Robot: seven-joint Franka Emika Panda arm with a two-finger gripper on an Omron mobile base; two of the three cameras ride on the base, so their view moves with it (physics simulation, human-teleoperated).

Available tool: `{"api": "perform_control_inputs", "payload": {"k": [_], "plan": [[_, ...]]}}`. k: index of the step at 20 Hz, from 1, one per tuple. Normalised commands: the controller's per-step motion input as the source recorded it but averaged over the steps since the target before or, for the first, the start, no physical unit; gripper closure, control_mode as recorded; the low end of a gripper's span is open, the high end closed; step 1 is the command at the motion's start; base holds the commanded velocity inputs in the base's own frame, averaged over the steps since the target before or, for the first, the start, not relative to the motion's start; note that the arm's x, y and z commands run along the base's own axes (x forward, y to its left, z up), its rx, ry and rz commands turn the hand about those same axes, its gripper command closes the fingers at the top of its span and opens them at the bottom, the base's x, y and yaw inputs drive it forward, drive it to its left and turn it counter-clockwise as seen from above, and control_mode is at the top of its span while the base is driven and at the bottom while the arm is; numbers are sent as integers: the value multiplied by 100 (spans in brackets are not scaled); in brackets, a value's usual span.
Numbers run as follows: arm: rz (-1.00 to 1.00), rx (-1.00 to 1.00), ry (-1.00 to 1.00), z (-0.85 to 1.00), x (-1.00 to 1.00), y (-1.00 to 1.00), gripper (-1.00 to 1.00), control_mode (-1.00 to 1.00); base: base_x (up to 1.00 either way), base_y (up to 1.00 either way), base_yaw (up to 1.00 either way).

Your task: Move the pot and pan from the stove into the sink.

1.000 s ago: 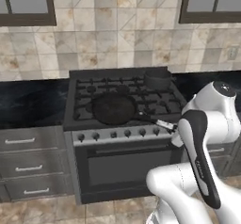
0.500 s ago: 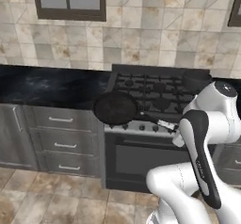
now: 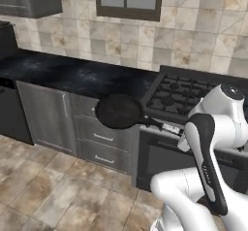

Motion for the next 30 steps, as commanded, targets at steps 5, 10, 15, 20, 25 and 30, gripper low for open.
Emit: {"api": "perform_control_inputs", "payload": {"k": [5, 10, 15, 20, 25, 30], "plan": [[0, 0, 0, 0, 0, 0, 100, 100, -13, 0, 46], [0, 0, 0, 0, 0, 0, 100, 100, -11, 0, 45], [0, 0, 0, 0, 0, 0, 100, 100, -9, 0, 45], [0, 0, 0, 0, 0, 0, 100, 100, -7, 0, 49], [0, 0, 0, 0, 0, 0, 100, 100, -6, 0, 50], [0, 0, 0, 0, 0, 0, 100, 100, -8, 0, 50]]}}
